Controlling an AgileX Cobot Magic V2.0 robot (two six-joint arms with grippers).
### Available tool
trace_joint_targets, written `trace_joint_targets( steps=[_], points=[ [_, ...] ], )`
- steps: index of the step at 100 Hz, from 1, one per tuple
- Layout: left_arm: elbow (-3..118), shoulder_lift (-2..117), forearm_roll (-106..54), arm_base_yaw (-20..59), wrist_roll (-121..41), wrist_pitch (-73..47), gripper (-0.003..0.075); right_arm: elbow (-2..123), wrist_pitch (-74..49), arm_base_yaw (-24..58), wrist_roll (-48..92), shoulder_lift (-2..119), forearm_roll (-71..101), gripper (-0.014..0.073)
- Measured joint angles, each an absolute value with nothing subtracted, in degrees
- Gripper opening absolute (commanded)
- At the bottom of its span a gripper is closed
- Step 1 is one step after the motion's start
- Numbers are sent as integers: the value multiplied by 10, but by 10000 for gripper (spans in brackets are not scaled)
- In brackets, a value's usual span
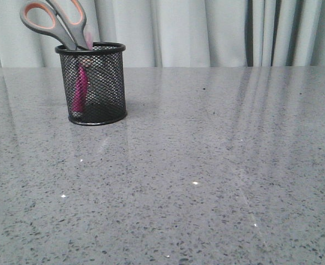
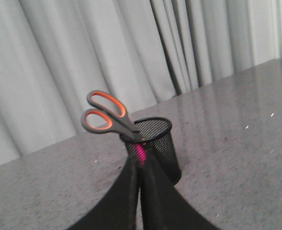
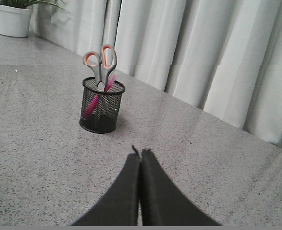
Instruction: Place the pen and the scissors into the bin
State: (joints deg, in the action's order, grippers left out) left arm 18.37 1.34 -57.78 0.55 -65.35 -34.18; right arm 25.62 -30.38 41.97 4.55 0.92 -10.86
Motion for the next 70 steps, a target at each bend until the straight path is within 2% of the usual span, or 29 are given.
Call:
trace_joint_targets(
  steps=[17,49,70],
  points=[
    [157,-2,-406,5,-483,-320,-22,256,-304,420,45,9,-109,-48],
    [78,-2,-136,5,-166,-151,-22,256,-304,420,45,9,-109,-48],
    [5,-2,-46,5,-96,-81,-22,256,-304,420,45,9,-109,-48]
  ],
)
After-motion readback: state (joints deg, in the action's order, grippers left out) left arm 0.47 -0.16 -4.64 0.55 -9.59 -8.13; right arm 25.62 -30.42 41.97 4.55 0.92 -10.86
